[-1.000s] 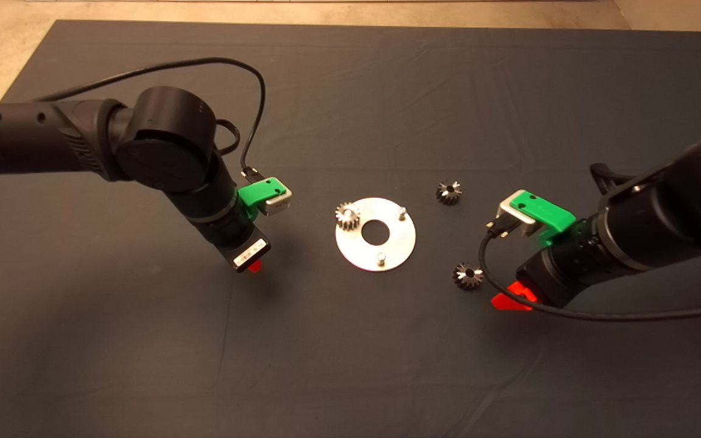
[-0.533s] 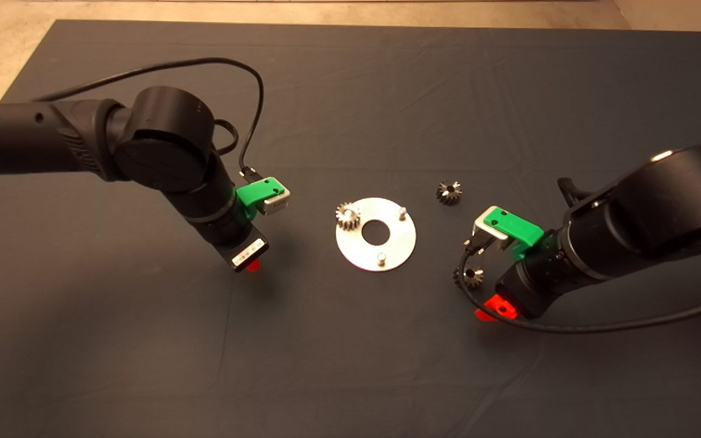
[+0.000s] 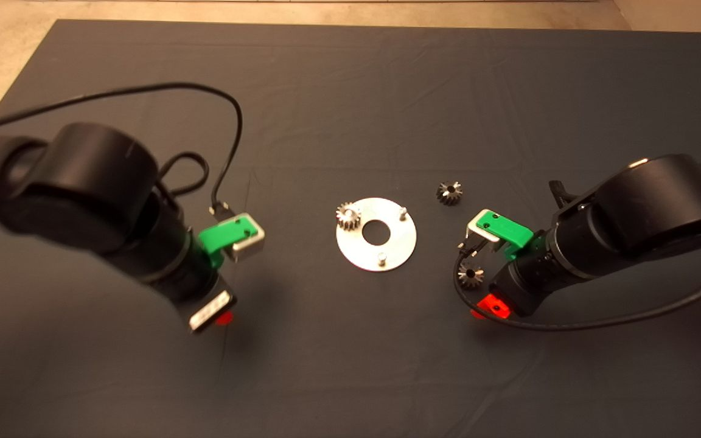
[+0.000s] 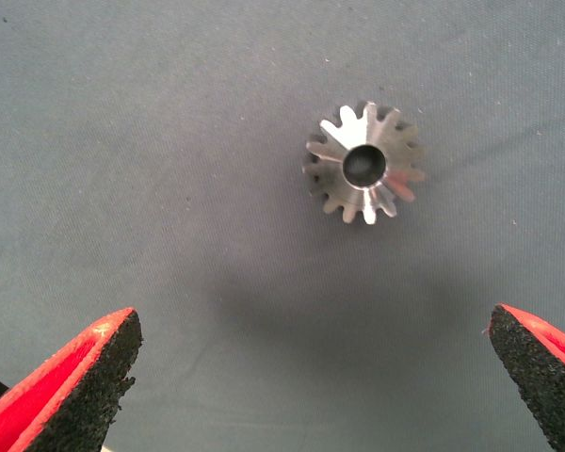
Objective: Install three planetary gears onto the carrier pins
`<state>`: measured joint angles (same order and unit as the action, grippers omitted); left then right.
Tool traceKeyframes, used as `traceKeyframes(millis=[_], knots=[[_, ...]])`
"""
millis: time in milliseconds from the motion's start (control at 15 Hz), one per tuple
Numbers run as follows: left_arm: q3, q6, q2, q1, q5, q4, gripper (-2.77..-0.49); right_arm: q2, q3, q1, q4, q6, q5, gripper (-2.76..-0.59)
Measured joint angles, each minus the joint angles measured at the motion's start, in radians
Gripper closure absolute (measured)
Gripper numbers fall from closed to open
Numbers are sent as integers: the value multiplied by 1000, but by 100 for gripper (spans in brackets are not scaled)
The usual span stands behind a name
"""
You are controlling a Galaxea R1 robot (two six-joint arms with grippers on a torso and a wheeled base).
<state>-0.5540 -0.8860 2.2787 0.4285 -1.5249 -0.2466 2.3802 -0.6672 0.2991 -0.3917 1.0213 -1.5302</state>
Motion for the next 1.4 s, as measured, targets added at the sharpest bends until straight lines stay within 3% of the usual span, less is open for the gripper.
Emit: traceKeyframes(millis=[333, 600, 733, 1067, 1200, 1267, 1333, 1400], knots=[[166, -156, -42, 32, -1, 7, -131, 2, 0, -14, -1, -2, 0, -275], [237, -218, -75, 53, -1, 7, -131, 6, 1, -14, -6, -2, 0, -275], [251, -229, -79, 54, -1, 3, -131, 12, 3, -23, -34, -1, -1, -275], [262, -262, -87, 60, -1, -40, -131, 19, 5, -43, -93, -1, 0, -275], [264, -277, -87, 60, -1, -53, -131, 20, 6, -67, -131, -1, 0, -275], [267, -280, -87, 60, -1, -57, -131, 20, 6, -67, -132, -1, 0, -275], [268, -281, -87, 60, -1, -58, -131, 19, 7, -80, -163, -1, 0, -275], [270, -282, -87, 60, -1, -62, -131, 19, 7, -80, -175, -3, 0, -275]])
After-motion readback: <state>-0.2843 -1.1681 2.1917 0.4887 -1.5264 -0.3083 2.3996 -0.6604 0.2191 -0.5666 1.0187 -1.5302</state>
